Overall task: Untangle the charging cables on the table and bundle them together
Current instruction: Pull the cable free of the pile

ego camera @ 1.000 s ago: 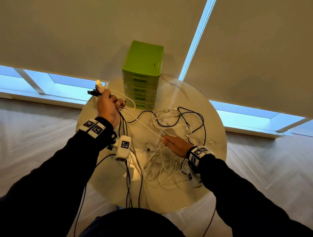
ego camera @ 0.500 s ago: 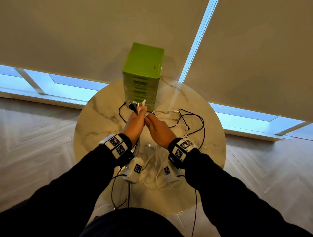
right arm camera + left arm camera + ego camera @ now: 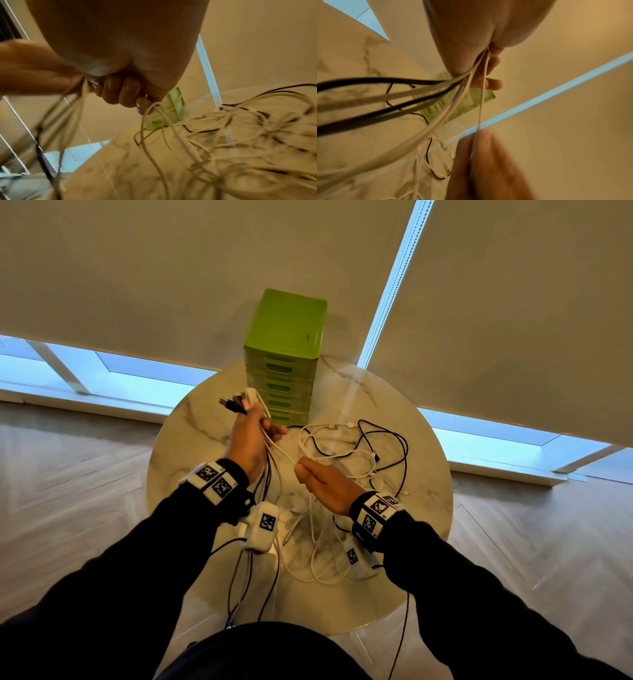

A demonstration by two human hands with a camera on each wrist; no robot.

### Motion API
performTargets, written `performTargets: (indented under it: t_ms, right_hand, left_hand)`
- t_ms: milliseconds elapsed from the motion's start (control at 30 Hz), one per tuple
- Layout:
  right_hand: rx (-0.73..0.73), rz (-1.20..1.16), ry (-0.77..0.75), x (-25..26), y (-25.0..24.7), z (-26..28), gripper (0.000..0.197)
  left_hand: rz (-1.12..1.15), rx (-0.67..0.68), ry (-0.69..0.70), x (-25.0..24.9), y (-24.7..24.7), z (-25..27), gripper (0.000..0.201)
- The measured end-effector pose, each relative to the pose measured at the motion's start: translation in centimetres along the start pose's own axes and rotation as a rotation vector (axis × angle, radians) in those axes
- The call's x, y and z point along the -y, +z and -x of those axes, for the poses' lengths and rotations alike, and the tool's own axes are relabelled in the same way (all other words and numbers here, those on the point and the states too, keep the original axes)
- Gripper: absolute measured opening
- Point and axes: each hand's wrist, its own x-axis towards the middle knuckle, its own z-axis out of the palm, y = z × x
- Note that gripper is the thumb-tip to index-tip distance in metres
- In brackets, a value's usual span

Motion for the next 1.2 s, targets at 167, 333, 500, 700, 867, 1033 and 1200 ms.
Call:
performTargets:
  t_ms: [167,333,500,700,867,1033,1200]
  right_hand:
    - [0.041,0.106,0.119,-5.3,-0.2,2.4,0.028]
    - [0.069,0.251,0.234,-7.2,-1.7,2.5,0.037]
    - [-0.244,0.124,0.148,-4.8,-3.1,0.0,0.032]
    - [-0.219,0.032,0.038,-1.1,-4.6,-0.3,0.021]
    - [-0.155,0.054,0.245,-4.8,-5.7,4.1,0.028]
    - [-0.215,0.015,0.386,-6.3,-7.2,9.0,0.033]
    - [-0.011,0.143,0.410,-5.7,-6.9,12.0,0.055]
  left_hand:
    - [0.210,-0.058,0.064,-4.2,-2.3,-1.1,0.034]
    - [0.071,0.004,0.202,-6.2,-2.6,-0.3,0.027]
    - [-0.069,0.182,0.262,-3.3,-1.0,2.9,0.028]
    - [0.053,0.266,0.036,-0.1,1.0,4.8,0.032]
    - [0.166,0.411,-0.082,0.1,4.6,6.0,0.029]
    - [0.191,0.538,-0.127,0.4,8.3,6.9,0.028]
    - [0.237,0.619,-0.198,2.2,11.8,8.4,0.026]
